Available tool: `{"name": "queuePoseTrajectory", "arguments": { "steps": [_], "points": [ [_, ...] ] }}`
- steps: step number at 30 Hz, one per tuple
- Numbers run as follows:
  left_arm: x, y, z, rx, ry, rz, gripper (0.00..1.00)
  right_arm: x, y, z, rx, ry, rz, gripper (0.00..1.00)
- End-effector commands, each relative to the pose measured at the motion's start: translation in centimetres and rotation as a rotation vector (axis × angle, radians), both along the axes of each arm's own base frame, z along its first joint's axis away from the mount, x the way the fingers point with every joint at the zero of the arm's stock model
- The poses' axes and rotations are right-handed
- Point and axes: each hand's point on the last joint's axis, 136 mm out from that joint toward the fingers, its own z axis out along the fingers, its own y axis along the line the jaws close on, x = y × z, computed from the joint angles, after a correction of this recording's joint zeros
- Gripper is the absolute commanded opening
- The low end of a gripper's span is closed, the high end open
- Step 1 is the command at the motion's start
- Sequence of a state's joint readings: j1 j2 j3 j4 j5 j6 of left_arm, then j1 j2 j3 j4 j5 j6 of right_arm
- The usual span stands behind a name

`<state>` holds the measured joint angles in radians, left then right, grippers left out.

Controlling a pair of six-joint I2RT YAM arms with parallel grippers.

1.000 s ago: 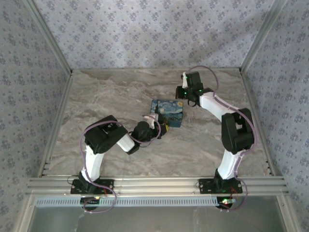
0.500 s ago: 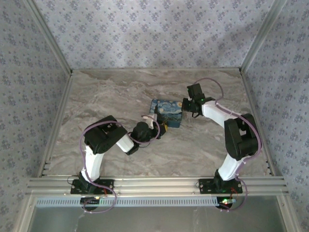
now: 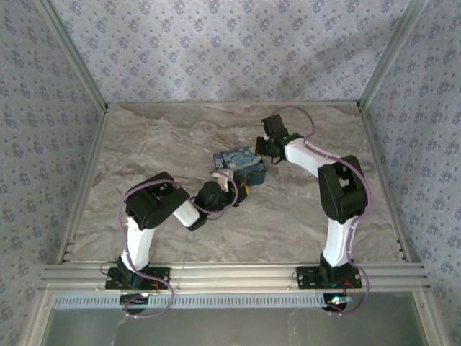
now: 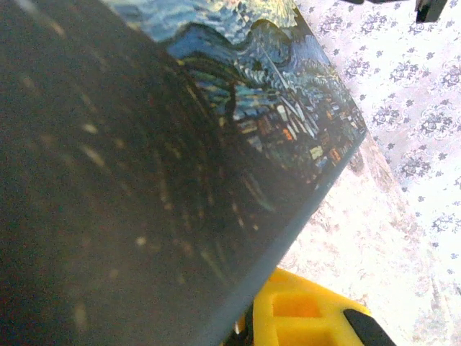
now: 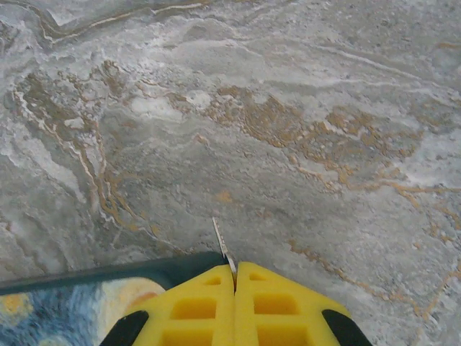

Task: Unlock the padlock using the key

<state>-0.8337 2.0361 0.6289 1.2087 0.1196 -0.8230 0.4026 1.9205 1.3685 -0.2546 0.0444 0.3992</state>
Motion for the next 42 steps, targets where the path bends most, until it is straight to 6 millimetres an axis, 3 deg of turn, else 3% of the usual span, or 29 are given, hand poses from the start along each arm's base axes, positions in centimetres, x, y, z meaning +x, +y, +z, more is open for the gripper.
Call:
{"name": "queuePoseTrajectory", "arguments": {
  "steps": [1, 12, 17, 29, 34, 42],
  "points": [
    [0.3, 0.1, 0.8, -0.048, 0.025, 0.001, 0.00, 0.0, -0.2, 0.3, -0.007, 0.019, 0.014, 0.00],
    [1.1, -0.3, 2.5, -0.122, 0.044, 0.003, 0.00, -2.7, -5.5, 3.9, 0.024, -0.042, -0.068, 0.00],
    [1.2, -0.3, 3.0, -0.143, 0.063, 0.004, 0.00, -6.1, -6.0, 5.5, 0.169, -0.064, -0.057, 0.00],
    [1.5, -1.5, 4.8, -0.203, 0.135, -0.036, 0.00, -12.8, -4.9, 12.2, 0.716, -0.220, 0.122, 0.00],
    [1.6, -2.0, 5.8, -0.206, 0.150, -0.062, 0.00, -15.5, -4.6, 12.4, 0.768, -0.251, 0.180, 0.00],
    [2.0, -2.2, 6.6, -0.241, 0.180, -0.068, 0.00, -17.2, -4.5, 10.4, 0.813, -0.211, 0.148, 0.00]
  ]
}}
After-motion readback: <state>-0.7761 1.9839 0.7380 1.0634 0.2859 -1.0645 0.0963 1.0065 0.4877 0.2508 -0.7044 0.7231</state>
